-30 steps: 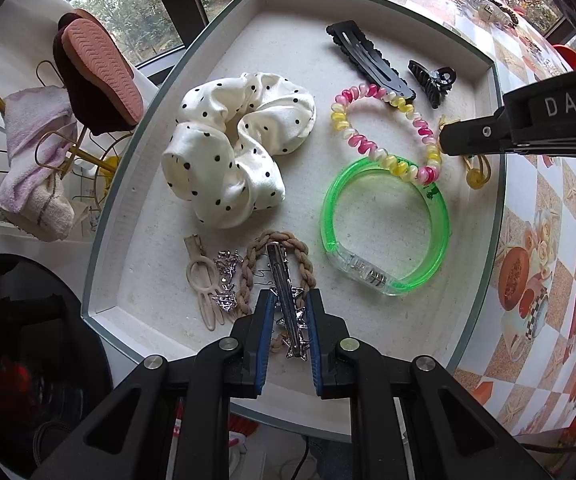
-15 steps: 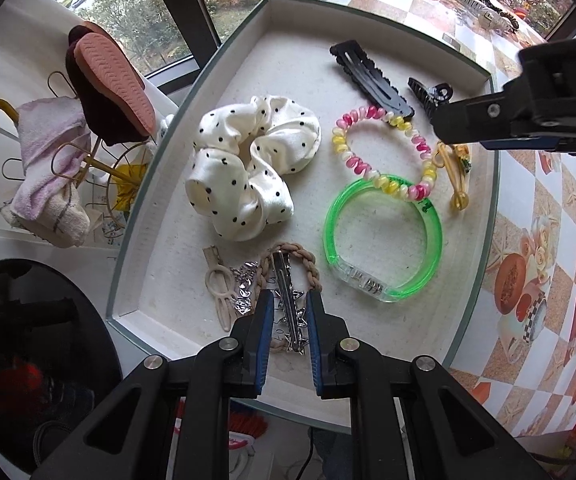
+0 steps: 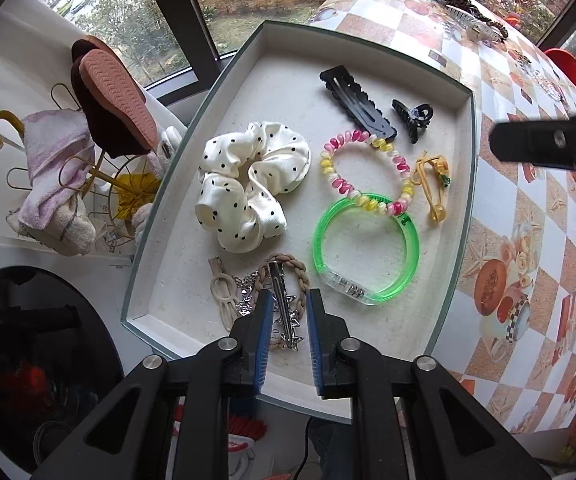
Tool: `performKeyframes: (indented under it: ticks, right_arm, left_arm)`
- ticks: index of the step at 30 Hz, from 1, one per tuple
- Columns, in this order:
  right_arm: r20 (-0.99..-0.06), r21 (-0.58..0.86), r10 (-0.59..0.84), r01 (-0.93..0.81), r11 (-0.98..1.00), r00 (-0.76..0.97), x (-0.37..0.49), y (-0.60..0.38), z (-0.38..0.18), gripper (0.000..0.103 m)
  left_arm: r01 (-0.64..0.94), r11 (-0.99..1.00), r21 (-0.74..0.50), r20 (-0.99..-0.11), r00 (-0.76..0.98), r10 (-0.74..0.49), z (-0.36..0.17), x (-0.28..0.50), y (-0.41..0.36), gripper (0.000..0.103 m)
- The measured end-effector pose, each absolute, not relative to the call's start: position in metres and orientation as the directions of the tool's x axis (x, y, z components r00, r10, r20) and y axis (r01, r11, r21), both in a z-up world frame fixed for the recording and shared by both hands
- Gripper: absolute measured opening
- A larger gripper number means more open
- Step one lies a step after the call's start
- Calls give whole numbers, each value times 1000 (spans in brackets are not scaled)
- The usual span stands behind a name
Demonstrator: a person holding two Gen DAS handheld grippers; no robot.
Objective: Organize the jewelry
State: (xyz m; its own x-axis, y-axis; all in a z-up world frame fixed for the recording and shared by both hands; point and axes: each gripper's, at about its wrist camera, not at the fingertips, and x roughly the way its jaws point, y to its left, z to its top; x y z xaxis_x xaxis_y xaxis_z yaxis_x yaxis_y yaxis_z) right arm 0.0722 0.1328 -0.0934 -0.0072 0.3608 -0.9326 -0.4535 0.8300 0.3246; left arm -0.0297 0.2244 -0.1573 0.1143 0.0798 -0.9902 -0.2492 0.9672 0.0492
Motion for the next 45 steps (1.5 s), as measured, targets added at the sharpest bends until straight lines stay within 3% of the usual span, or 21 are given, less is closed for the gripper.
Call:
performKeyframes:
  ticks: [2, 7, 11, 12, 13, 14, 30, 45]
  right_arm:
    - [-935, 319, 354, -453, 832, -6, 70, 128, -92, 59]
    - [-943, 297, 333, -455, 840, -1, 64, 122, -88, 60]
    - [-951, 267, 309, -459, 847, 19, 59, 119, -83, 67]
    - [-954, 252, 298, -464, 849, 27, 58, 118, -81, 71]
    - [-957, 239, 289, -467, 851, 36, 57, 118, -79, 81]
    - [-957, 230, 285, -470, 852, 47, 56, 118, -77, 84]
    - [-945, 141, 268, -504, 852, 189, 44, 111, -28, 88]
    - [-949, 124, 250, -501, 856, 192, 42, 105, -6, 88]
  left_arm:
    - [-260, 963, 67, -987, 125, 102, -151, -30, 224, 103]
    - [-248, 968, 50, -985, 149, 89, -137, -31, 223, 103]
    - [-241, 969, 52, -986, 142, 88, -132, -31, 224, 103]
    - [-242, 969, 56, -985, 147, 94, -129, -32, 224, 103]
    - [-243, 968, 59, -983, 153, 98, -127, -33, 226, 103]
    - [-247, 967, 64, -981, 164, 107, -124, -34, 227, 103]
    - [-307, 949, 76, -961, 230, 152, -74, -36, 245, 103]
    - [-299, 952, 61, -965, 228, 133, -50, -37, 242, 103]
